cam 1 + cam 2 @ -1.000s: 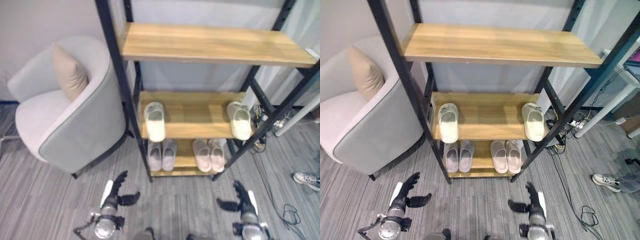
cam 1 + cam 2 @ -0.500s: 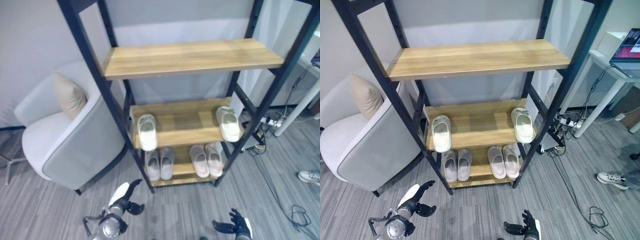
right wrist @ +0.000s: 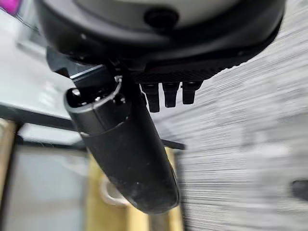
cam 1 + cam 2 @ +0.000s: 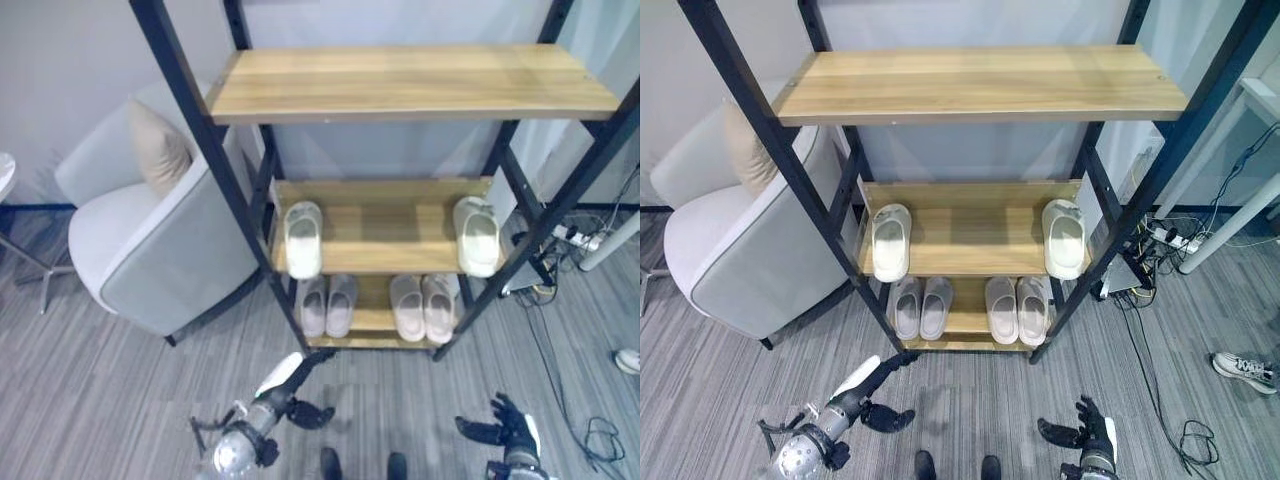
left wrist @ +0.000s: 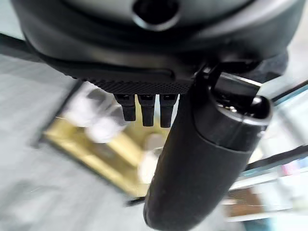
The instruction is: Arrange the slippers neatly on the shoe rack.
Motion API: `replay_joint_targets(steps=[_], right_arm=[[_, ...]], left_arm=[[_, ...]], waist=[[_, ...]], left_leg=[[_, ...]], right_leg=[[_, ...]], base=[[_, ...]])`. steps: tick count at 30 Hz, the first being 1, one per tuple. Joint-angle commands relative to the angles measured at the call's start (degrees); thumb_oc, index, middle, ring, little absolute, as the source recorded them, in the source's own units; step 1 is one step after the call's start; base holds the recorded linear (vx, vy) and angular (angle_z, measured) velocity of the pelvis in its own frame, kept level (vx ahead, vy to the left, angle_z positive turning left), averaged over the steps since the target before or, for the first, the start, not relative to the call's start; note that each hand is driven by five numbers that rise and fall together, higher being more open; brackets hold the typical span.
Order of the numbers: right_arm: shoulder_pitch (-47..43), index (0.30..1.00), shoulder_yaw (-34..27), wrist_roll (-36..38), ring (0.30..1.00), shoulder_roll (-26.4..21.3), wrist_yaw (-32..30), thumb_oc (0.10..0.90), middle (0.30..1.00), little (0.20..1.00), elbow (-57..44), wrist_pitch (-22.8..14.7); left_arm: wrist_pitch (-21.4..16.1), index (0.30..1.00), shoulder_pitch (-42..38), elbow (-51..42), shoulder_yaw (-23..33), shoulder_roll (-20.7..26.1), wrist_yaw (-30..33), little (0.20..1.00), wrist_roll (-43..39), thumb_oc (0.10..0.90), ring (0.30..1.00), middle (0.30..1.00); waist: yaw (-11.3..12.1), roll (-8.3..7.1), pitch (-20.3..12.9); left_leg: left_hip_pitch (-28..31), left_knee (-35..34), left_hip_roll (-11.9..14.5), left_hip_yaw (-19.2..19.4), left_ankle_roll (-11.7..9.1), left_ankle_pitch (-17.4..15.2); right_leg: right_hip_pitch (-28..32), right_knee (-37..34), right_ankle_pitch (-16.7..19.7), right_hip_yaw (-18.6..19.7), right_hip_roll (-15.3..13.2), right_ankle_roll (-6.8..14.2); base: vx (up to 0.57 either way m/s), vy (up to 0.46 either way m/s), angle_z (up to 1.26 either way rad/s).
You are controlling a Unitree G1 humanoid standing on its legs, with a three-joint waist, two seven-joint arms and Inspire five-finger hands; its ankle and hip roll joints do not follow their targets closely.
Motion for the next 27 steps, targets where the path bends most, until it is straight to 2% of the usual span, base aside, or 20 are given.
replay_joint_targets(steps=[1,3,5,6,8,9,10,11,12,13,16,17,18,20,21,22,25,26,27], right_arm=[[-4.13,0.9,1.01,-3.06,0.9,-3.0,-1.37,0.8,0.9,0.9,0.54,-1.56],[-6.38,0.9,1.79,-3.46,0.9,-3.26,-0.88,0.8,0.9,0.9,0.61,-1.03],[-6.83,0.9,1.7,-2.64,0.9,-2.78,-0.38,0.8,0.9,0.9,-0.29,-1.0],[-7.38,0.9,2.45,-3.49,0.9,-2.64,-0.14,0.8,0.9,0.9,0.2,-0.8],[-7.41,0.9,2.42,-3.49,0.9,-2.66,-0.14,0.8,0.9,0.9,0.2,-0.8],[-7.39,0.9,3.05,-4.16,0.9,-2.5,0.03,0.8,0.9,0.9,0.61,-0.45],[-6.51,0.9,3.95,-6.53,0.9,-2.57,-0.28,0.8,0.9,0.9,0.79,0.8],[-5.63,0.9,4.08,-6.47,0.9,-2.8,0.46,0.8,0.9,0.9,0.48,0.29],[-5.53,0.9,4.04,-6.44,0.9,-2.84,0.51,0.8,0.9,0.9,0.48,0.25],[-5.33,0.9,4.93,-6.21,0.9,-1.96,0.64,0.8,0.9,0.9,3.64,0.77],[-4.47,0.9,5.31,-6.69,0.9,-1.89,1.1,0.8,0.9,0.9,4.03,0.69],[-3.6,0.9,5.79,-6.94,0.9,-2.07,1.26,0.8,0.9,0.9,3.49,0.24],[-3.62,0.9,5.79,-6.94,0.9,-2.1,1.26,0.8,0.9,0.9,3.49,0.23],[-0.86,0.9,5.82,-6.86,0.9,-1.61,1.33,0.8,0.9,0.9,2.58,-0.13],[-0.84,0.9,5.84,-6.85,0.9,-1.62,1.33,0.8,0.9,0.9,2.56,-0.14],[0.59,0.9,5.78,-6.39,0.9,-0.87,1.32,0.8,0.9,0.9,2.97,-0.27],[2.02,0.9,5.38,-5.45,0.9,0.11,1.55,0.8,0.9,0.9,3.99,-0.38],[2.22,0.9,5.05,-4.53,0.9,0.19,1.57,0.8,0.9,0.9,4.4,-0.44],[3.03,0.9,4.78,-4.47,0.9,0.32,1.65,0.8,0.9,0.9,4.08,-0.22]], left_arm=[[-3.25,0.9,-8.15,-2.71,-2.81,-0.35,-5.49,0.9,-6.04,0.8,0.9,0.9],[-2.29,0.9,-11.52,-4.35,-6.52,-0.12,-8.92,0.9,-8.52,0.8,0.9,0.9],[-1.43,0.9,-15.11,-4.38,-9.34,-0.73,-11.58,0.9,-10.47,0.8,0.9,0.9],[-0.79,0.9,-19.13,-4.05,-11.81,-2.27,-13.28,0.9,-12.47,0.8,0.9,0.9],[-0.8,0.9,-19.18,-4.01,-11.83,-2.3,-13.27,0.9,-12.48,0.8,0.9,0.9],[-0.2,0.9,-21.06,-3.56,-13.97,-3.87,-14.14,0.9,-14.16,0.8,0.9,0.9],[-0.36,0.9,-22.12,-2.83,-14.47,-6.39,-14.49,0.9,-19.26,0.8,0.9,0.9],[-0.33,0.9,-22.56,-3.14,-15.21,-7.38,-14.11,0.9,-19.46,0.8,0.9,0.9],[-0.33,0.9,-22.54,-3.1,-15.29,-7.46,-14.07,0.9,-19.44,0.8,0.9,0.9],[-0.78,0.9,-27.37,-3.84,-13.98,-8.79,-12.1,0.9,-20.14,0.8,0.9,0.9],[-2.01,0.9,-30.42,-4.95,-11.78,-8.73,-8.84,0.9,-18.88,0.8,0.9,0.9],[-3.68,0.9,-33.25,-4.11,-9.67,-9.12,-4.63,0.9,-16.29,0.8,0.9,0.9],[-3.72,0.9,-33.3,-4.03,-9.69,-9.19,-4.51,0.9,-16.18,0.8,0.9,0.9],[-5.27,0.9,-35.83,-2.06,-5.98,-9.07,2.12,0.9,-12.81,0.8,0.9,0.9],[-5.29,0.9,-35.81,-2.04,-6.01,-9.09,2.23,0.9,-12.71,0.8,0.9,0.9],[-5.8,0.9,-36.17,-1.85,-2.9,-8.4,5.79,0.9,-11.74,0.8,0.9,0.9],[-5.29,0.9,-37.31,-0.33,0.62,-5.53,11.21,0.9,-5.22,0.8,0.9,0.9],[-3.97,0.9,-38.83,2.59,1.68,-3.73,13.47,0.9,-1.41,0.8,0.9,0.9],[-3.19,0.9,-37.97,3.71,2.69,-3.63,13.0,0.9,-3.43,0.8,0.9,0.9]], waist=[[-0.94,-0.9,-1.85],[-2.13,-0.27,-0.56],[-2.6,0.21,0.11],[-2.89,0.7,0.07],[-2.96,0.75,0.16],[-3.51,0.73,-0.16],[-4.63,-0.4,-0.71],[-4.34,-0.92,-1.51],[-4.19,-0.85,-1.6],[-3.76,-1.17,-4.06],[-3.97,-1.12,-4.57],[-4.18,-1.24,-4.81],[-4.26,-1.22,-4.76],[-4.83,-1.22,-5.29],[-4.9,-1.23,-5.28],[-5.15,-1.07,-5.57],[-5.64,-0.73,-5.8],[-5.92,-0.3,-5.69],[-5.95,-0.06,-5.78]], left_leg=[[0.41,0.41,0.87,-3.09,-1.84,-4.15],[1.37,0.13,1.38,-2.79,-1.2,-4.28],[2.36,0.01,1.76,-2.43,-1.28,-4.62],[2.53,0.01,2.35,-2.66,-1.86,-5.33],[2.58,0.01,2.38,-2.76,-1.86,-5.33],[2.84,0.01,2.17,-3.17,-2.1,-5.69],[3.42,0.01,1.22,-4.11,-2.41,-6.0],[3.34,0.01,0.91,-3.44,-2.48,-6.33],[3.37,0.01,0.95,-3.34,-2.47,-6.38],[3.26,0.01,0.78,-3.06,-3.06,-6.67],[3.74,0.01,1.06,-3.45,-3.32,-6.71],[3.59,0.01,1.19,-3.79,-3.72,-6.27],[3.62,0.01,1.2,-3.87,-3.74,-6.26],[3.32,0.01,1.34,-4.01,-4.51,-6.09],[3.34,0.01,1.34,-4.06,-4.52,-6.09],[3.22,0.01,1.49,-3.93,-4.89,-6.06],[3.18,0.01,1.74,-3.78,-5.28,-5.88],[2.94,0.01,1.8,-3.64,-5.42,-5.72],[2.87,0.01,1.88,-3.38,-5.5,-5.75]], right_leg=[[-1.75,17.65,-8.53,0.31,2.02,3.26],[-5.84,26.49,-6.18,0.71,1.58,6.29],[-8.65,30.71,-5.67,0.66,-0.6,6.84],[-9.24,26.69,-6.63,-0.32,-3.77,5.84],[-9.09,26.58,-6.61,-0.44,-3.76,5.84],[-9.42,22.64,-6.72,0.28,-4.86,5.06],[-6.5,12.62,-3.8,2.4,-5.07,5.59],[-5.43,8.47,-3.34,2.53,-4.93,5.93],[-5.12,7.8,-3.01,2.55,-4.86,5.95],[-1.95,2.59,-0.73,1.32,-4.63,6.3],[-0.1,0.33,-0.59,1.09,-4.06,5.93],[1.05,-0.96,-0.99,0.69,-3.74,5.52],[1.15,-1.05,-0.97,0.6,-3.73,5.51],[2.52,-2.58,-1.14,0.12,-3.47,5.1],[2.61,-2.67,-1.11,0.06,-3.47,5.09],[3.01,-3.5,-1.08,-0.43,-3.31,4.98],[3.2,-4.26,-0.71,-0.35,-2.99,4.79],[2.91,-4.78,-0.45,-0.08,-2.84,4.78],[2.87,-5.0,-0.41,-0.07,-2.81,4.79]], base=[[0.01,0.073,0.02],[0.0,0.065,-0.04],[0.09,0.013,0.04],[0.11,-0.032,0.0],[0.06,-0.032,-0.02],[0.15,-0.092,-0.03],[0.19,-0.122,-0.02],[0.15,-0.09,0.07],[0.17,-0.124,0.16],[0.13,-0.094,0.08],[0.11,-0.103,0.08],[0.03,-0.06,0.11],[0.06,-0.118,0.07],[0.06,-0.089,0.03],[0.07,-0.088,0.06],[0.07,-0.087,0.03],[0.06,-0.077,0.03],[0.03,-0.039,0.05],[0.04,-0.04,0.04]])
